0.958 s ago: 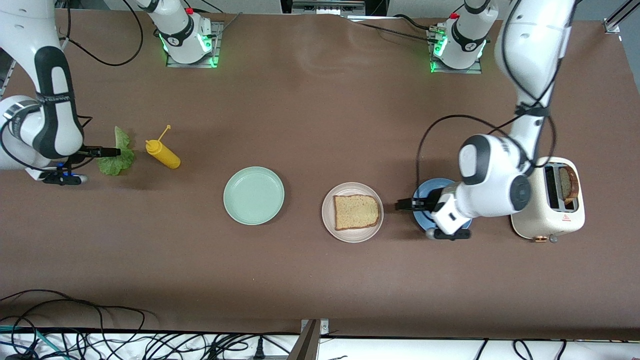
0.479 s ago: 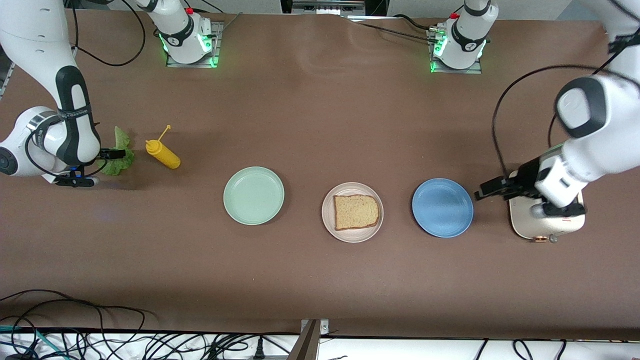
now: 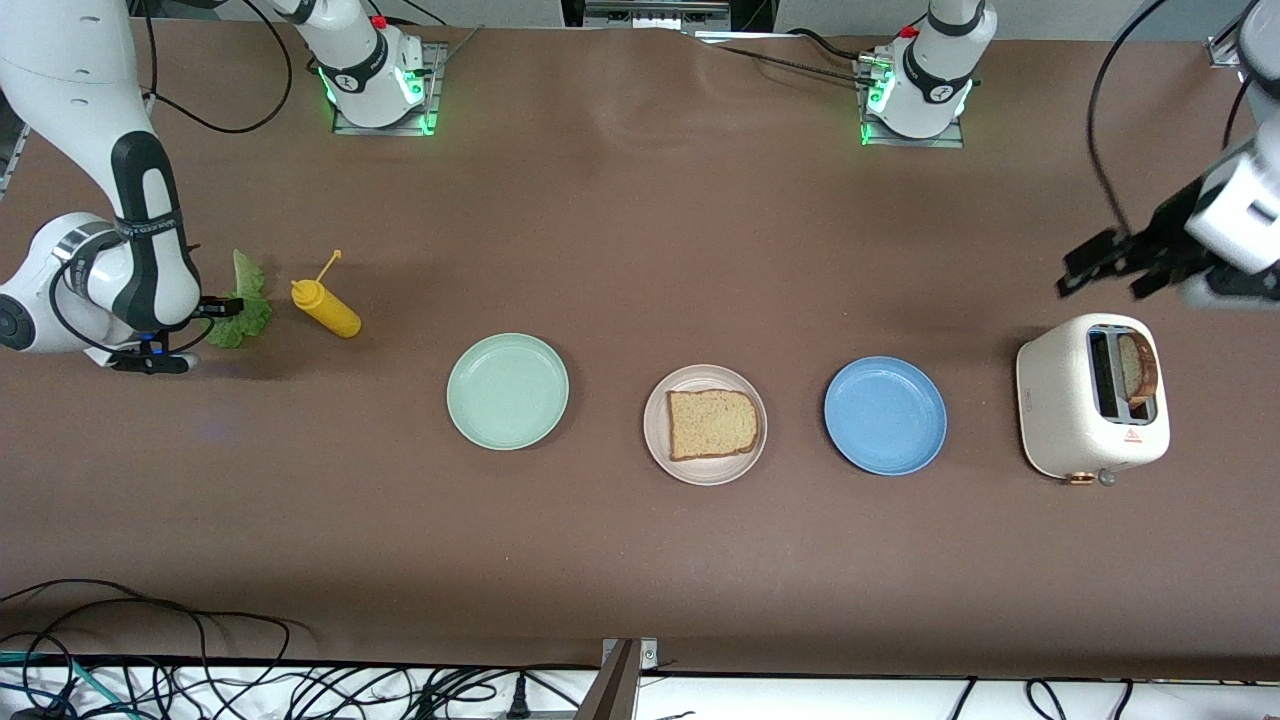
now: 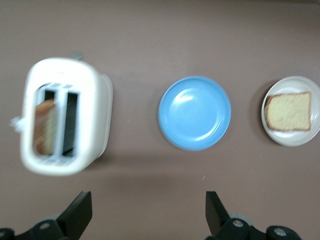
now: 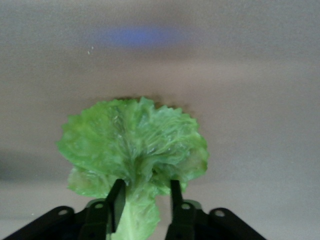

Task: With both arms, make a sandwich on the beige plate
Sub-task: 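Raise the left gripper away while the right gripper reaches the lettuce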

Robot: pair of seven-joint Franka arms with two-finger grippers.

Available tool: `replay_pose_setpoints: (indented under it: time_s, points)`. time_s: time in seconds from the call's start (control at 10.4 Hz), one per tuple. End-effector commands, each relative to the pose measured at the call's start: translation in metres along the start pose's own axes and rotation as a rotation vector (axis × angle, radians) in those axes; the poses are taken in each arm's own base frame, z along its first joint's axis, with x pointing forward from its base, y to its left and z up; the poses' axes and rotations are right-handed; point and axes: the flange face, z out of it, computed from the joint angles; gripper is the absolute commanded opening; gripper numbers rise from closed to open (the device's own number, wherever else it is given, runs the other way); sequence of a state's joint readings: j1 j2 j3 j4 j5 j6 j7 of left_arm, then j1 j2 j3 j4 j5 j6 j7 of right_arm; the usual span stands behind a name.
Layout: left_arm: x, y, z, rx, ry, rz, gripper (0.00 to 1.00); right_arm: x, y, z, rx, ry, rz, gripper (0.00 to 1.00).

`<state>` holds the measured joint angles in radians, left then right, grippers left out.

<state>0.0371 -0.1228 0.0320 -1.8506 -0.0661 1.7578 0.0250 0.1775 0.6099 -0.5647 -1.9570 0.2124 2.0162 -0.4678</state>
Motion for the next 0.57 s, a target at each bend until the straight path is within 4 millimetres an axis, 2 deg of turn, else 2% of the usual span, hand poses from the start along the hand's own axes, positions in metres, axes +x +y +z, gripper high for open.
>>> replay_pose_setpoints:
  time_s: [0.0,0.19,0.38,0.48]
  points:
    - [-0.035,-0.009,-0.031,0.082,-0.039,0.0,1.0,-0.002,0.0,0.002,0.003,-0.013,0.012,0.0]
    - [-0.042,-0.007,-0.056,0.086,-0.054,-0.002,1.0,-0.001,-0.002,0.0,0.001,-0.012,0.011,0.0]
    - [-0.041,-0.006,-0.056,0.086,-0.055,-0.028,1.0,0.0,-0.008,-0.011,0.008,-0.015,0.004,0.0]
    - [-0.04,-0.003,-0.055,0.085,-0.061,-0.028,1.0,0.001,-0.011,-0.028,0.021,-0.027,-0.003,0.0]
